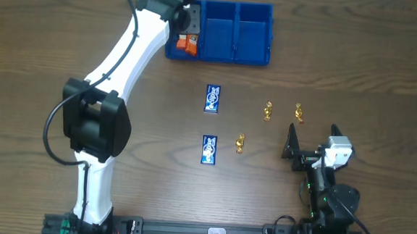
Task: Sort Candies Into Trays
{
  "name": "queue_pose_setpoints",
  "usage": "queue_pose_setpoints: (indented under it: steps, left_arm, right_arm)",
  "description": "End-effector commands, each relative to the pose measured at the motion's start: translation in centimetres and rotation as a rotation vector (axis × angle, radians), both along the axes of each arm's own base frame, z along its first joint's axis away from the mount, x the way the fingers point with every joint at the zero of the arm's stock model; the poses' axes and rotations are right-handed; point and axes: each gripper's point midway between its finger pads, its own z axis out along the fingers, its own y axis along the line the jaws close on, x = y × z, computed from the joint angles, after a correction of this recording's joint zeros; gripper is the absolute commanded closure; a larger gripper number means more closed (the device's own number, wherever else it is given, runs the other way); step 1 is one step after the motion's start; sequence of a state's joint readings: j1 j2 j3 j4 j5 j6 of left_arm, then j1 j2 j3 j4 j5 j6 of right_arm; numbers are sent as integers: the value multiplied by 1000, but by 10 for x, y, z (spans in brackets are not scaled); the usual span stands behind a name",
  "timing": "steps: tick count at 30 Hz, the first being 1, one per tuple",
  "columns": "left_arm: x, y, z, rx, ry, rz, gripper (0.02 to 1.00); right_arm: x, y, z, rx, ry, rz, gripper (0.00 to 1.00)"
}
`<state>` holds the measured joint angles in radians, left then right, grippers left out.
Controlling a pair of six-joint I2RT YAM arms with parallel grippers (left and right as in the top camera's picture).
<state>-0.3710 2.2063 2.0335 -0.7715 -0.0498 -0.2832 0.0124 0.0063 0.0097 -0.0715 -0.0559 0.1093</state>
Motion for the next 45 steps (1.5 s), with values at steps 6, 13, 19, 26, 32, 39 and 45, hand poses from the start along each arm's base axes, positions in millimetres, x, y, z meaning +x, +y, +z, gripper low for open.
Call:
queue_pose_setpoints:
  steps: [6, 13, 19, 26, 32, 39, 45]
  left_arm:
    - [2, 0, -10, 11, 24, -24, 682]
    - [5, 7, -9, 27, 19, -6, 676]
    - [5, 8, -9, 29, 18, -4, 560]
    - [6, 28, 18, -4, -18, 48, 163]
    - [-21, 62, 111, -64, -240, 105, 141]
    - [-127, 111, 228, -114, -693, 110, 20]
    - [-221, 152, 252, -132, -977, 121, 20]
  right_arm:
    - [0, -2, -1, -7, 3, -9, 3]
    - [0, -2, -1, -7, 3, -9, 3]
    - [0, -2, -1, -7, 3, -9, 3]
    - [0, -2, -1, -7, 3, -9, 3]
    - [0, -2, -1, -7, 3, -9, 3]
    - [0, -2, -1, -7, 3, -9, 3]
    - [0, -2, -1, -7, 3, -9, 3]
